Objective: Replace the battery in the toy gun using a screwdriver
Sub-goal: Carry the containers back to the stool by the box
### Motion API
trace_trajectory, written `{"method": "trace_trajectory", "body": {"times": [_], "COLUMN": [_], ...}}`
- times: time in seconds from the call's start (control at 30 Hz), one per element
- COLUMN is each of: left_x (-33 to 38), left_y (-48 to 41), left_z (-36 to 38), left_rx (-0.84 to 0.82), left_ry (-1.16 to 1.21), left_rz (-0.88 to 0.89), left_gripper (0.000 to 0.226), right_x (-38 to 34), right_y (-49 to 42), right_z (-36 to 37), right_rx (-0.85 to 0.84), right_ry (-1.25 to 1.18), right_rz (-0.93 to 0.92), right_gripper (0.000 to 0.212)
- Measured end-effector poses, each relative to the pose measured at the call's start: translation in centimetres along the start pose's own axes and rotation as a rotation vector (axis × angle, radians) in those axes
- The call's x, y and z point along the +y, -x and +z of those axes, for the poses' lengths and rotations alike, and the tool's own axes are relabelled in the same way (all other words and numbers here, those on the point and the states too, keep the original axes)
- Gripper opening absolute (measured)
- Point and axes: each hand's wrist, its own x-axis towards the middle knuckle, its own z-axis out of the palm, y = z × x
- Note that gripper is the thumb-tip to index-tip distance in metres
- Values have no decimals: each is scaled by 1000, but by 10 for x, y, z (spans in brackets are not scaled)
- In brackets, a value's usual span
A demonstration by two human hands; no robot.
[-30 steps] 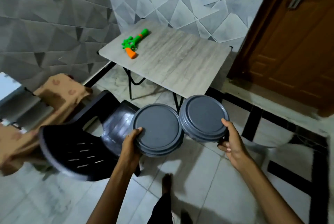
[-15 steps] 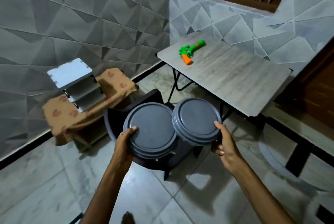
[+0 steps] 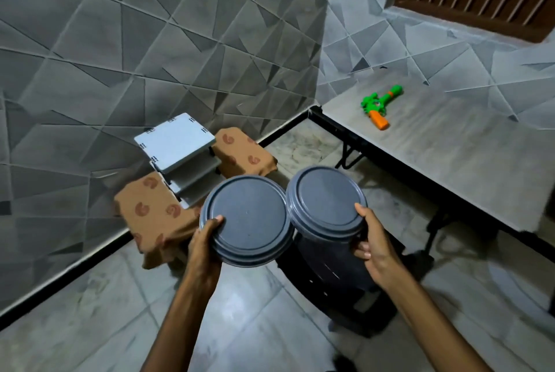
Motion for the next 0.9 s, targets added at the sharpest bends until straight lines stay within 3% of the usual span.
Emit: {"method": "trace_trajectory", "body": {"times": [0.4, 0.53, 0.67, 0.9], "left_x": [102, 132, 163, 212], "left_y": [-148, -195, -248, -360], "left_z": [-60, -82, -105, -149], "left_rx": [72, 160, 241, 195], "left_ry": [68, 67, -3, -49], "left_rz": [-78, -120, -97, -176], "left_gripper": [45, 67, 45, 35], "right_x": [4, 0, 4, 31], "right_y": [-128, -162, -193, -238], "right_z": [173, 222, 273, 353], "right_rx": [-53, -51, -40, 81], "right_ry": [-18, -36, -55, -101], "right_rz": [56, 81, 86, 90], "right_gripper": [22, 21, 17, 21]}}
